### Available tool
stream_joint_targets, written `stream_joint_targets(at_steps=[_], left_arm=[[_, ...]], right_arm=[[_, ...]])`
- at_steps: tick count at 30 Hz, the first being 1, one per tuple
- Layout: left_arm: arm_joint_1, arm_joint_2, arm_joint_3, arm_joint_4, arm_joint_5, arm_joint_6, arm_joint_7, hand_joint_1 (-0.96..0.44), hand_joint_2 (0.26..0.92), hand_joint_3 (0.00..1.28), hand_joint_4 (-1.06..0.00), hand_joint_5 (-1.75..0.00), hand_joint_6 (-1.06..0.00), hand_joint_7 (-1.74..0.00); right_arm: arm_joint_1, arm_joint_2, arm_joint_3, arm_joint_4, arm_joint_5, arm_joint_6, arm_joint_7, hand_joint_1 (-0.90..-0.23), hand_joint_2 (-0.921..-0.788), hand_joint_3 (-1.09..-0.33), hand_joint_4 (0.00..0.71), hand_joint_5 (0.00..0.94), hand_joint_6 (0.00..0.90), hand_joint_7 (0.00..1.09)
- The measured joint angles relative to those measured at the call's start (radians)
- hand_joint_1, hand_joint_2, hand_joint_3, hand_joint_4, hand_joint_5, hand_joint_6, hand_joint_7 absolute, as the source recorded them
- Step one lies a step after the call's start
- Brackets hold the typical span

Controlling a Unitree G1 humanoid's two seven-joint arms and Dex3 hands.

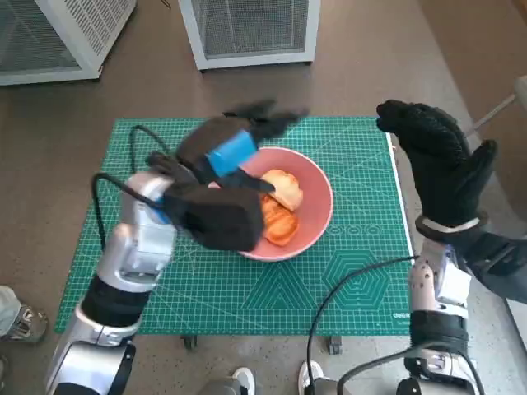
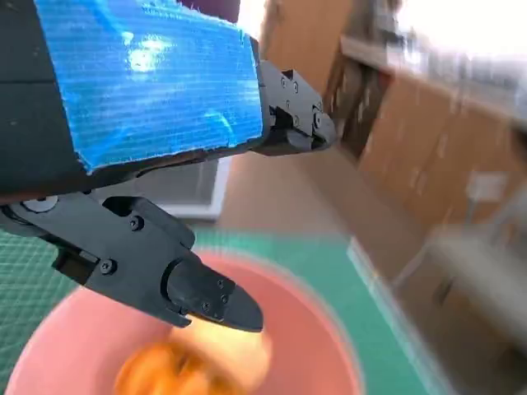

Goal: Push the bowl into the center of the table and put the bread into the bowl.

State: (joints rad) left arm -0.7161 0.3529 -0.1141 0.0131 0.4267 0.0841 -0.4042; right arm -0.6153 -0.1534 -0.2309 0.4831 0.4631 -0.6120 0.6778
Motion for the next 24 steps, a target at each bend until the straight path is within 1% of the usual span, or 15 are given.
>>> stream_joint_targets(at_steps=[1, 3, 4, 5, 8, 11, 14, 18, 24], left_arm=[[0.012, -0.005, 0.034, 0.001, -0.046, -0.04, 0.025, -0.51, 0.911, 0.09, -0.18, -0.03, -0.3, -0.03], [0.034, -0.015, 0.087, 0.005, -0.124, -0.11, 0.061, -0.55, 0.917, 0.18, -0.22, -0.04, -0.33, -0.04], [0.044, -0.021, 0.112, 0.007, -0.162, -0.142, 0.076, -0.56, 0.918, 0.2, -0.22, -0.04, -0.33, -0.04], [0.054, -0.029, 0.138, 0.011, -0.205, -0.175, 0.09, -0.58, 0.919, 0.25, -0.23, -0.04, -0.33, -0.05], [0.078, -0.054, 0.198, 0.021, -0.307, -0.243, 0.116, -0.62, 0.92, 0.33, -0.24, -0.04, -0.34, -0.05], [0.098, -0.068, 0.239, 0.037, -0.388, -0.297, 0.129, -0.66, 0.921, 0.41, -0.23, -0.02, -0.31, -0.03], [0.125, -0.069, 0.266, 0.046, -0.436, -0.326, 0.132, -0.7, 0.921, 0.44, -0.22, -0.01, -0.28, -0.02], [0.167, -0.055, 0.29, 0.043, -0.492, -0.322, 0.114, -0.76, 0.921, 0.47, -0.19, 0.0, -0.24, 0.0], [0.225, -0.037, 0.308, 0.036, -0.554, -0.317, 0.082, -0.79, 0.921, 0.48, -0.17, 0.0, -0.21, 0.0]], right_arm=[[0.0, 0.0, 0.0, -0.002, 0.0, 0.0, 0.0, -0.688, -0.921, -0.759, 0.184, 0.003, 0.151, 0.15], [0.0, 0.0, 0.0, -0.007, 0.0, 0.0, -0.001, -0.689, -0.921, -0.755, 0.185, 0.003, 0.154, 0.15], [0.0, 0.0, 0.0, -0.009, 0.0, 0.0, -0.001, -0.689, -0.921, -0.755, 0.186, 0.003, 0.155, 0.15], [0.0, 0.0, -0.001, -0.01, 0.001, 0.0, -0.001, -0.689, -0.921, -0.754, 0.186, 0.003, 0.156, 0.15], [0.0, 0.0, -0.001, -0.013, 0.001, 0.001, -0.002, -0.689, -0.921, -0.753, 0.187, 0.003, 0.158, 0.15], [-0.001, 0.0, -0.001, -0.013, 0.0, 0.001, -0.006, -0.689, -0.921, -0.751, 0.188, 0.004, 0.16, 0.15], [-0.002, 0.0, 0.0, -0.013, 0.0, 0.0, -0.011, -0.69, -0.921, -0.749, 0.191, 0.004, 0.162, 0.15], [-0.005, 0.0, 0.0, -0.013, -0.002, -0.002, -0.019, -0.69, -0.921, -0.748, 0.194, 0.005, 0.164, 0.15], [-0.006, -0.001, 0.0, -0.015, -0.012, -0.008, -0.03, -0.689, -0.921, -0.746, 0.197, 0.006, 0.168, 0.14]])
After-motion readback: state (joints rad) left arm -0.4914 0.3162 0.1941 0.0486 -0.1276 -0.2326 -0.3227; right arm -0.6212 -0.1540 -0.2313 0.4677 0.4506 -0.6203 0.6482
